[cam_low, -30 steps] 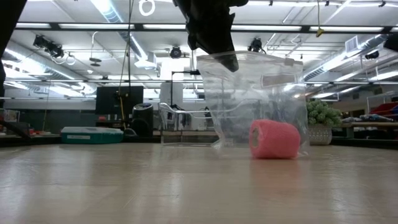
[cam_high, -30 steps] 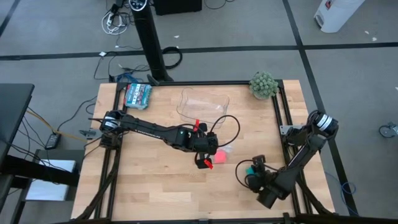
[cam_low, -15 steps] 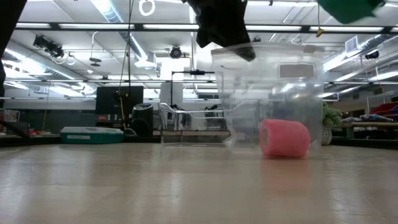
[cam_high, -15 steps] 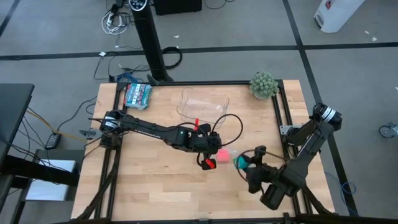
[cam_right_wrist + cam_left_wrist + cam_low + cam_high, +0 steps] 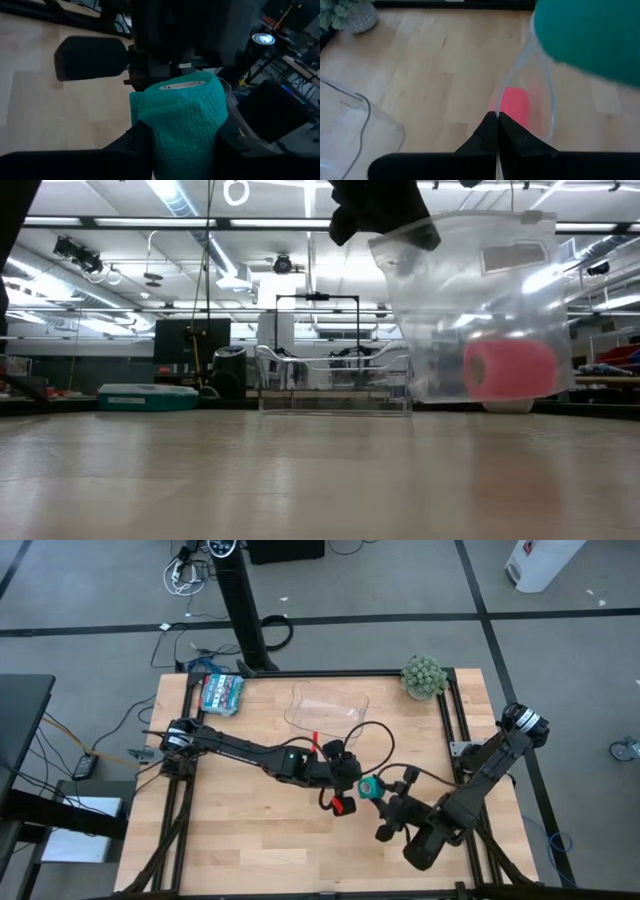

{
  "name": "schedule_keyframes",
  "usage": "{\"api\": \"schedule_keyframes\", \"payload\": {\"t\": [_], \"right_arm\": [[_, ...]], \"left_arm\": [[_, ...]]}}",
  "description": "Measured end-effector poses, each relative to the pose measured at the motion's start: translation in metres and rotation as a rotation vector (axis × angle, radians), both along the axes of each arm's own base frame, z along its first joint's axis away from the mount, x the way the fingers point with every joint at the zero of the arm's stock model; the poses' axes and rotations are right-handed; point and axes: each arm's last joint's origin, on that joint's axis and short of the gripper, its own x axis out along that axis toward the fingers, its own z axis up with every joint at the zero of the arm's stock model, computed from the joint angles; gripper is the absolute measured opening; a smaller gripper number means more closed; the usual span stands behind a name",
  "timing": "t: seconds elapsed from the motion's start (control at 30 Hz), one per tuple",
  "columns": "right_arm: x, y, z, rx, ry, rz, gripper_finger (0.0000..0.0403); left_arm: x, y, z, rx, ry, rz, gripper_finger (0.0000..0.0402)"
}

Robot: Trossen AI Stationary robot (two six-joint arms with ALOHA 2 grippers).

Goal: Roll bandage
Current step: Put the blue bandage into the transparent zip bag

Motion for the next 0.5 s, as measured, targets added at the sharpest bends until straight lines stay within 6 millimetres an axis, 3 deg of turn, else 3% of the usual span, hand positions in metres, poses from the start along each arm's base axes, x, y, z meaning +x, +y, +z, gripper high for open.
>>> {"api": "schedule_keyframes", "payload": {"t": [0.17, 0.5], "right_arm": [[0.003, 0.0, -0.014, 0.057, -0.048, -0.01, 0.0132], [0.001, -0.007, -0.048, 0.118, -0.085, -0.031, 0.0134]], "left_arm": [[0.0, -0.001, -0.001, -0.051, 0.001, -0.004, 0.0005], [0.012, -0.003, -0.024, -0.036, 0.032, -0.007, 0.0005]]}}
